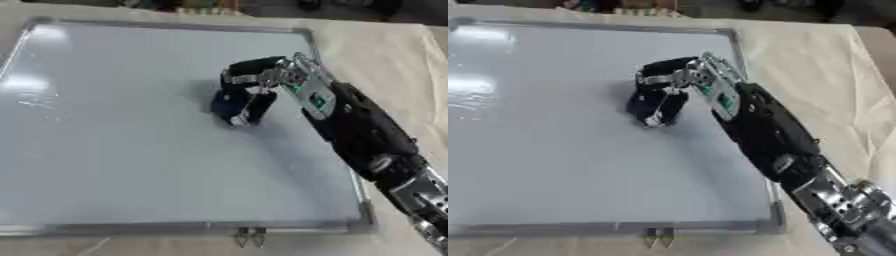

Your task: Wipe the whiteboard clean with a brush.

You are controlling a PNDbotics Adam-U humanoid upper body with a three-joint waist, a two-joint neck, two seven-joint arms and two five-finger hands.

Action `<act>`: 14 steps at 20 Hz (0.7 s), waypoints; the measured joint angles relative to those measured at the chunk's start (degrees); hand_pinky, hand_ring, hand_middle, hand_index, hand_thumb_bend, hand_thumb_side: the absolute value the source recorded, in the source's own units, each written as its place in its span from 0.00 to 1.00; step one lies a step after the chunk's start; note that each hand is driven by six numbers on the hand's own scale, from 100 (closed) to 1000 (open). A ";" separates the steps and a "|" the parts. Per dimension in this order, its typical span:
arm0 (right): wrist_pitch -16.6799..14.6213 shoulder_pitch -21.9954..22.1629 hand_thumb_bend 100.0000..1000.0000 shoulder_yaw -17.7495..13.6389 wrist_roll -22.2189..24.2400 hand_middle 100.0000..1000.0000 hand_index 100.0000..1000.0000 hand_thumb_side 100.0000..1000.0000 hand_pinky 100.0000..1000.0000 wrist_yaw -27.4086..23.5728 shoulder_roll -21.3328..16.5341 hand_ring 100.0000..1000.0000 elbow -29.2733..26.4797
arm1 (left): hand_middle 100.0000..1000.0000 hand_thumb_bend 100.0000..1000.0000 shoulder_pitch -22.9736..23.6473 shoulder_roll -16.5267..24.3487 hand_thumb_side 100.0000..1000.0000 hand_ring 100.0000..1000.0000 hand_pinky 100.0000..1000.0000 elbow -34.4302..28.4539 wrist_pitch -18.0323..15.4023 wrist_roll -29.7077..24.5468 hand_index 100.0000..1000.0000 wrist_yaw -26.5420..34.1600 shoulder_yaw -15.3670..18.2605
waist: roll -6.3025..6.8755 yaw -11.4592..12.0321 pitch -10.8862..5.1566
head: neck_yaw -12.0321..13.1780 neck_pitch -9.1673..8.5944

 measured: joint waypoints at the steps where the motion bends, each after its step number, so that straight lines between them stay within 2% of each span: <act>1: 0.05 0.00 0.00 0.15 0.05 0.06 0.05 0.00 0.24 -0.06 0.01 0.33 -0.12 | 0.37 0.00 -0.04 0.00 0.92 0.41 0.34 0.00 0.00 0.00 0.47 0.00 0.00 | 0.05 0.02 0.02 | 0.04 -0.01; 9: -0.27 -0.08 0.00 0.20 -0.41 0.06 0.05 0.00 0.24 0.54 0.02 0.33 -0.46 | 0.37 0.00 -0.08 0.00 0.92 0.41 0.34 0.00 -0.09 -0.07 0.47 0.00 -0.01 | 0.18 0.31 0.36 | 0.52 -0.16; 14: -0.83 -0.34 0.00 -0.45 -3.28 0.06 0.05 0.00 0.23 3.69 0.02 0.34 0.14 | 0.37 0.00 -0.08 -0.01 0.92 0.41 0.34 0.00 -0.16 -0.11 0.47 -0.01 -0.01 | 0.43 0.34 0.54 | 0.56 -0.61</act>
